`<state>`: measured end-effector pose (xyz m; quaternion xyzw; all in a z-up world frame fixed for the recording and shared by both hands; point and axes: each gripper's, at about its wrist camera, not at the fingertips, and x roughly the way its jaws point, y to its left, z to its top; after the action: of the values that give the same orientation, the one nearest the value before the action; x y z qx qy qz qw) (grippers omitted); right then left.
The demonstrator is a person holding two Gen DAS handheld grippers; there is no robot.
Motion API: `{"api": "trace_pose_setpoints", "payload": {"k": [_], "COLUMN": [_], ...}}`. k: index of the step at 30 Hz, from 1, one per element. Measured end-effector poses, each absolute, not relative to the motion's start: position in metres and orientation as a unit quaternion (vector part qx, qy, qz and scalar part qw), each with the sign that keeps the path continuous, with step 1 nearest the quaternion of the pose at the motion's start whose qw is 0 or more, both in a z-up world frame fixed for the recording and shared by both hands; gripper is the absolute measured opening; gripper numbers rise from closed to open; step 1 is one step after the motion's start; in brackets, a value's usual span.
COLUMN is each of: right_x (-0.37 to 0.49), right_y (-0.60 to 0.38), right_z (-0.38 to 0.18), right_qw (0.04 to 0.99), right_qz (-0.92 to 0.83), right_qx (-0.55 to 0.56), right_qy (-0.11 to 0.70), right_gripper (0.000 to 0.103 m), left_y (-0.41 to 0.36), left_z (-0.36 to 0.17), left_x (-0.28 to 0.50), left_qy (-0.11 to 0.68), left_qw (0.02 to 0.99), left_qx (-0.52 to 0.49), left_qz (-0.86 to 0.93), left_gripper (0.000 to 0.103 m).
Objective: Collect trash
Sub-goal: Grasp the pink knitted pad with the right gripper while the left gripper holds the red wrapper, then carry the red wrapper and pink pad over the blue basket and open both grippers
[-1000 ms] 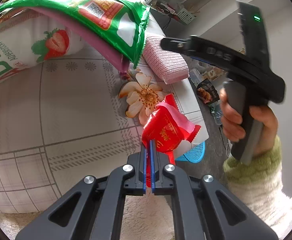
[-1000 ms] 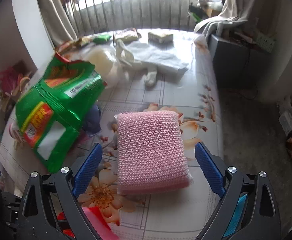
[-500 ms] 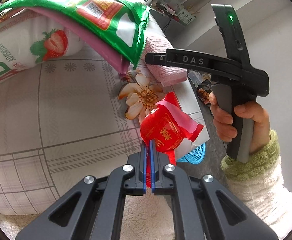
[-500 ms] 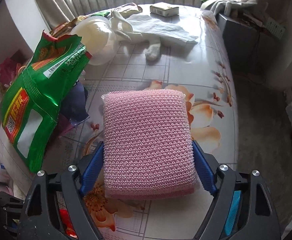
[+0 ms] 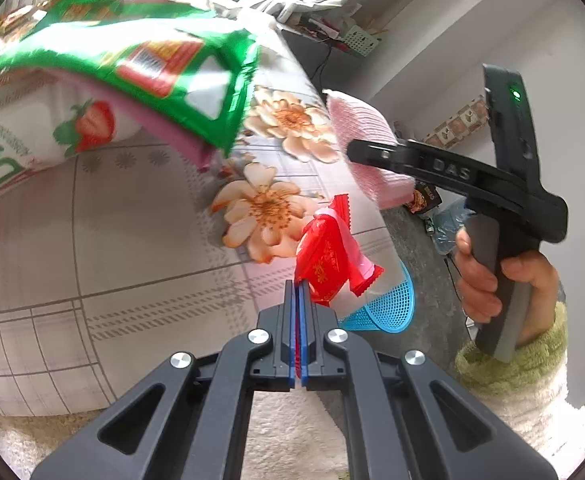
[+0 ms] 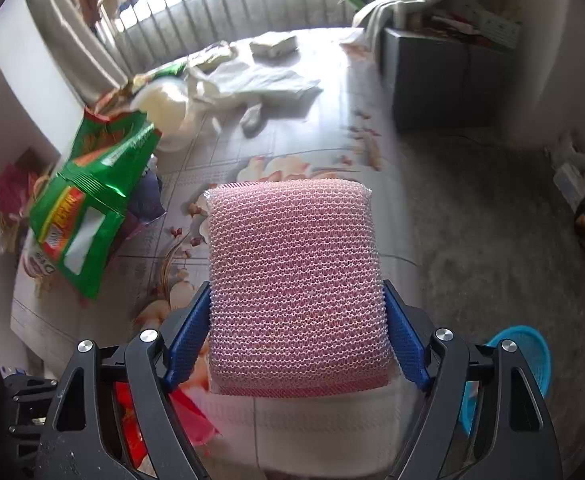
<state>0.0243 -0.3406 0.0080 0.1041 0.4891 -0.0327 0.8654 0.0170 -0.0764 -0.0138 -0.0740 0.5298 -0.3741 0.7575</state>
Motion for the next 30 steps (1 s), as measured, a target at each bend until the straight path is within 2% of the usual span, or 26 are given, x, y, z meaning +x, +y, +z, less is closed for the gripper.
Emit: {"api": "trace_pose_setpoints", "payload": {"k": [16,23,30], "right_x": [-0.078,-0.133,-0.181], "right_y": [-0.416,-0.474,-0.532], "right_z": [0.036,0.019,-0.028], "right_qw": [0.879,0.856,0.806], "right_qz": [-0.108,-0.188,-0.274], "right_qx": [0.211,0.271,0.343], "right_qy": [0.413,0.398,0.396], "right_gripper": [0.076,0.076,0.077], "left_y": [-0.136,-0.235,-0.35], "left_z": [0.028,0.022,-0.017], "left_x": [0.003,-0.011,-0.04], "left_qy": [0.488,0.495,0.519], "left_qw": [0.767,0.728,0.684], "left_qx": [-0.023,0.042,0.123], "left_qz": [-0.416,-0.473,-0.498], "left_gripper": [0.0,0.0,0.0]}}
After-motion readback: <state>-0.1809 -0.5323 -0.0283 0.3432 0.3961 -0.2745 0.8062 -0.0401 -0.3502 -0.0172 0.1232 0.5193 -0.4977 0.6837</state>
